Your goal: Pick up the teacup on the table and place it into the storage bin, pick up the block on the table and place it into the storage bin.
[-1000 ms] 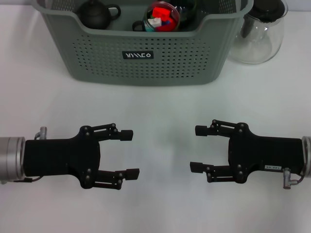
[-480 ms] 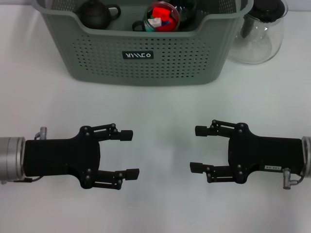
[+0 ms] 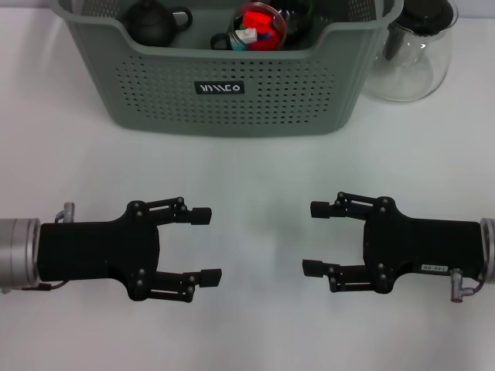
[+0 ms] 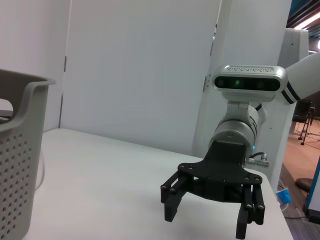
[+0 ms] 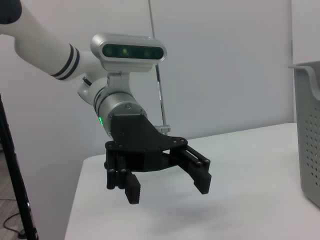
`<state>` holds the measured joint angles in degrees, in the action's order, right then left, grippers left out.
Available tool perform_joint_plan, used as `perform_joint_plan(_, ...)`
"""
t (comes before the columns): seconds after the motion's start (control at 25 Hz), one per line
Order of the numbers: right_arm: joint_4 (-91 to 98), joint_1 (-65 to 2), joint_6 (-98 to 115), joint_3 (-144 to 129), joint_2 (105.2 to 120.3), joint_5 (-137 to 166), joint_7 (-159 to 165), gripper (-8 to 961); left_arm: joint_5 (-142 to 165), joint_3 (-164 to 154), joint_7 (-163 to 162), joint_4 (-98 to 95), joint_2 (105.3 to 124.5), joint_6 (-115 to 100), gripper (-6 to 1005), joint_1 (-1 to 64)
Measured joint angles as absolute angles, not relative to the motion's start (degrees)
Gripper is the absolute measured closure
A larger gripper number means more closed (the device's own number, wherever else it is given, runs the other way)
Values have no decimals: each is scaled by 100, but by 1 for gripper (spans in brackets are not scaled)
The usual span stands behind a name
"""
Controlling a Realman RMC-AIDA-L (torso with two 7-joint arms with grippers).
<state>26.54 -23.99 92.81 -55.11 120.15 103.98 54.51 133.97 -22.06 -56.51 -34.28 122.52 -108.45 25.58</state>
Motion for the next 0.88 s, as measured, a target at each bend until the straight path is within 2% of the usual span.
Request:
perform_joint_plan(0.64, 2648, -2380, 9398, -5429, 12015, 10309, 5446, 97, 13391, -2166, -5651, -3472, 12248, -10988, 151, 2552)
perform_joint_plan(0.88, 2454, -2104, 10396, -3904, 11995, 8951, 5314, 96, 12496, -582, -5811, -3609, 12103, -11686, 151, 2409)
